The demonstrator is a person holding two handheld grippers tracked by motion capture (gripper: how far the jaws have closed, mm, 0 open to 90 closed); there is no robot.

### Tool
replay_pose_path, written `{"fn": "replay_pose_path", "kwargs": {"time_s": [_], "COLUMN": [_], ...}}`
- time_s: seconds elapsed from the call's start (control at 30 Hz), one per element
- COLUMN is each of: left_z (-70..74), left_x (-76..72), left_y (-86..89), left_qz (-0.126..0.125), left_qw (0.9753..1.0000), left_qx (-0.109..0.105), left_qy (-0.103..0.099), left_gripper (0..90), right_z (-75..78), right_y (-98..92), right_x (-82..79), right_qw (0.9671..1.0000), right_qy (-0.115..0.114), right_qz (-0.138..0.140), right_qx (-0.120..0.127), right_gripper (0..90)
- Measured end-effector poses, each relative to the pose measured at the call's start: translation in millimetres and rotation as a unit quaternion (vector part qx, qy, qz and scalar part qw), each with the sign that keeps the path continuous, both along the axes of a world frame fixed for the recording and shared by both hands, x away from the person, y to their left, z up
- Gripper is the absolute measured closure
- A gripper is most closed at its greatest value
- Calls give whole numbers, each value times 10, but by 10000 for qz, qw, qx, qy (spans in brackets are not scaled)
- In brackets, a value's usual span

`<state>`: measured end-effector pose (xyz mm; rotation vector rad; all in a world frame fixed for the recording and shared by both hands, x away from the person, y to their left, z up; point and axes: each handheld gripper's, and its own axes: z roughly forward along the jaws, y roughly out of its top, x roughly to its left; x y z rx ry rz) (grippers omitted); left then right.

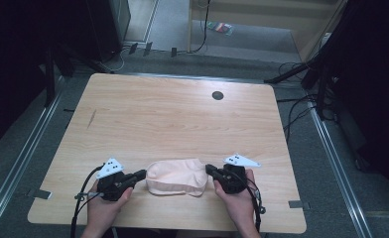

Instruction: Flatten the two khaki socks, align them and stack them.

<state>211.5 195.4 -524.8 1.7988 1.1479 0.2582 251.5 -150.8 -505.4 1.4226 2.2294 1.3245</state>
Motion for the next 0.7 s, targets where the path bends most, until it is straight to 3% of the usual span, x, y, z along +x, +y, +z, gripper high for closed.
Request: {"fn": "replay_pose_path", "kwargs": {"time_s": [0.23,0.4,0.53,0.57,0.7], "left_z": [-66,-116,-151,-189,-226], "left_x": [-95,-84,-82,-63,-49], "left_y": [20,22,8,-6,-48], "left_qz": [-77,-22,-30,-79,-189], "left_qw": [9998,9997,9995,9993,9986], "left_qx": [64,74,262,265,386], "left_qy": [153,211,180,257,314], "left_gripper": [900,900,900,900,900], "right_z": [-74,-133,-180,-228,-286], "right_y": [-5,30,71,96,115], "right_x": [-120,-126,-120,-118,-103], "right_qw": [9999,9996,9992,9987,9983], "right_qy": [53,-20,-33,-3,59], "right_qz": [96,167,221,235,254], "right_qx": [-87,-246,-336,-457,-527], "right_gripper": [891,889,886,884,882]}}
